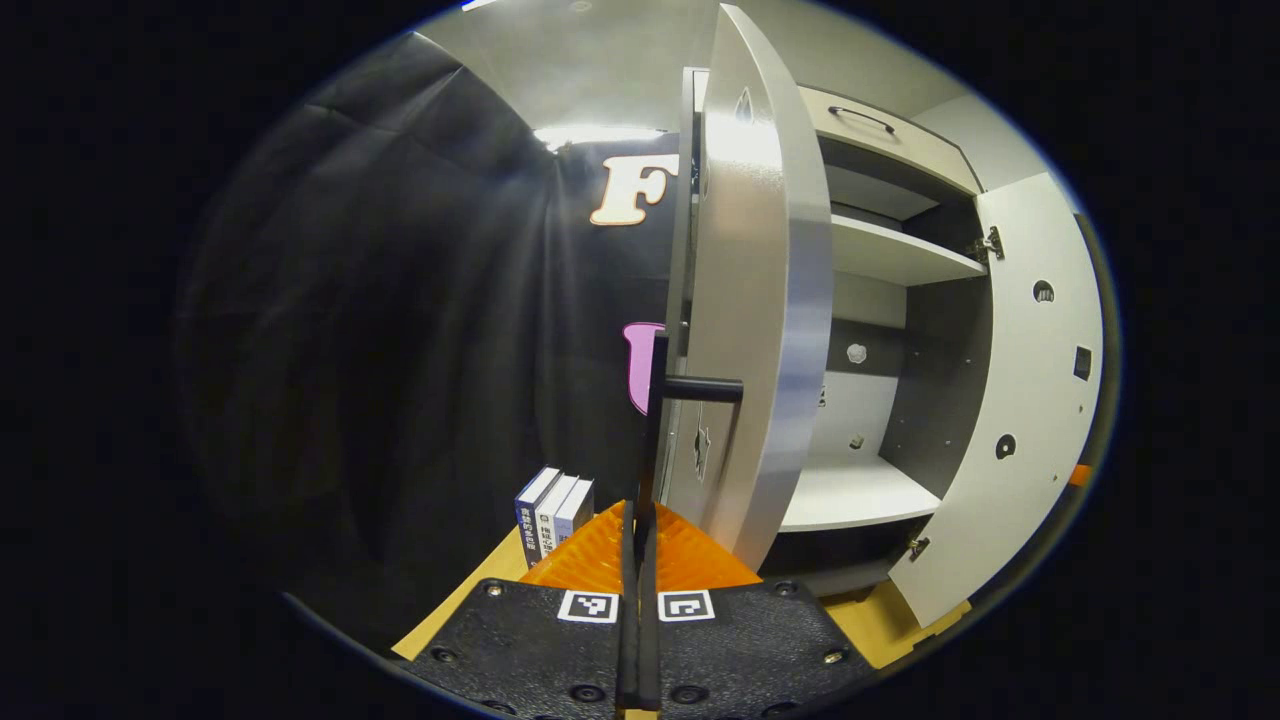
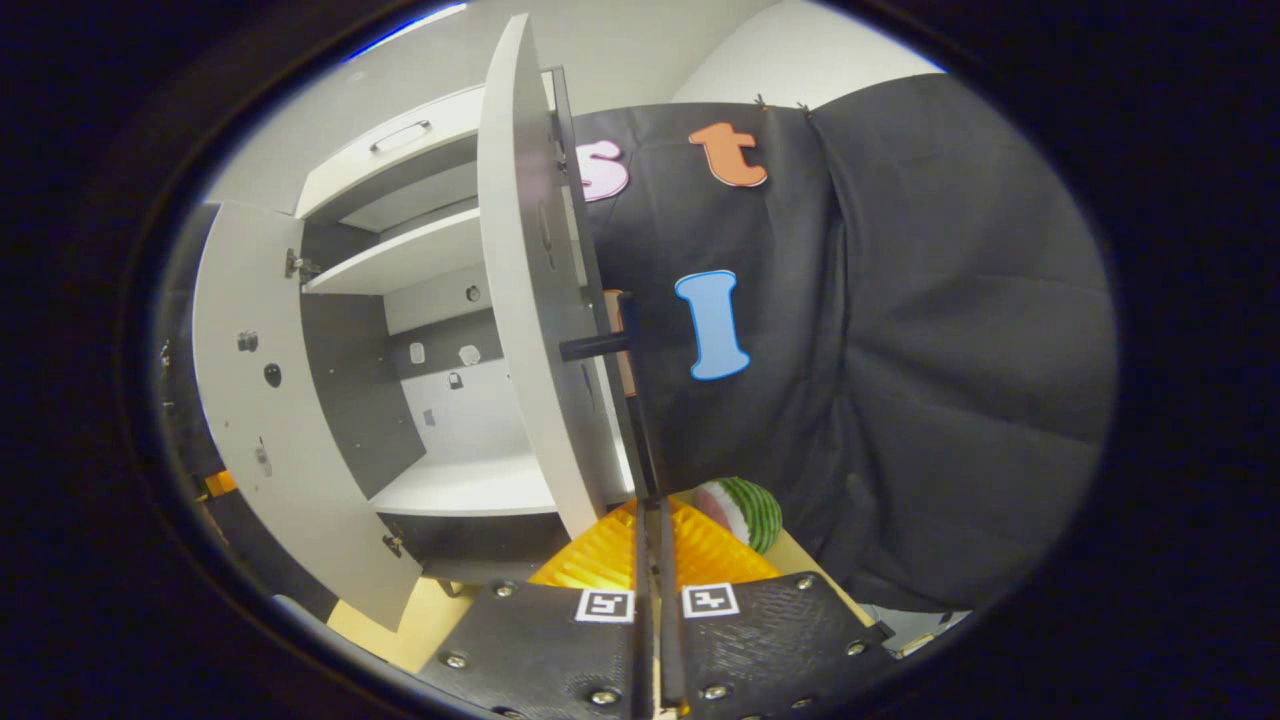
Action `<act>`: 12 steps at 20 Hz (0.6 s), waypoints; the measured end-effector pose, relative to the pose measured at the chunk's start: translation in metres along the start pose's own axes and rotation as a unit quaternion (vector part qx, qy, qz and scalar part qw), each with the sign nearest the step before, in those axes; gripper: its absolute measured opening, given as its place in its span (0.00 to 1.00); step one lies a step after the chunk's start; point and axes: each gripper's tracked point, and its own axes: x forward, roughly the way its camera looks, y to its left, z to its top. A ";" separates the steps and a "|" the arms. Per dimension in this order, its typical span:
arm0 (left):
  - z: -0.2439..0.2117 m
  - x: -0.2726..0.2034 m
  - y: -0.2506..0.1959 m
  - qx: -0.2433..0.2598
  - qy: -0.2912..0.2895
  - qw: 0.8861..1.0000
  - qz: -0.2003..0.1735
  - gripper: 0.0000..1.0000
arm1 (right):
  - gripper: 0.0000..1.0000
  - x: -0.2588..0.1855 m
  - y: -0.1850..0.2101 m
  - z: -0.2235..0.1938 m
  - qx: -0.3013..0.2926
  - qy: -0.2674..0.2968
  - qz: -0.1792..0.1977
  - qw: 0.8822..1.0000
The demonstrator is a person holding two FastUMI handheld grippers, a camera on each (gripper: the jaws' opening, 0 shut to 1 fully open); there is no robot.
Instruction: Open the right door of the double-door shoe cabinet with the right hand, and open the left door with the left hand.
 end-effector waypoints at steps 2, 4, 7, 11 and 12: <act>0.000 0.000 -0.001 -0.002 -0.002 1.000 -0.007 0.02 | 0.04 0.000 0.000 0.000 -0.002 -0.001 0.001 1.000; 0.000 0.000 -0.001 0.000 -0.003 1.000 -0.014 0.00 | 0.04 0.000 0.000 0.000 -0.002 -0.001 0.002 1.000; 0.001 0.000 -0.003 -0.003 -0.007 1.000 -0.024 0.00 | 0.04 0.001 0.000 0.000 -0.001 -0.001 0.004 1.000; 0.001 -0.001 -0.001 -0.001 -0.006 1.000 -0.028 0.02 | 0.04 0.001 0.001 -0.001 -0.004 -0.001 0.004 1.000; 0.001 -0.002 -0.001 -0.002 -0.007 1.000 -0.030 0.02 | 0.04 0.001 0.000 0.000 -0.004 -0.001 0.005 1.000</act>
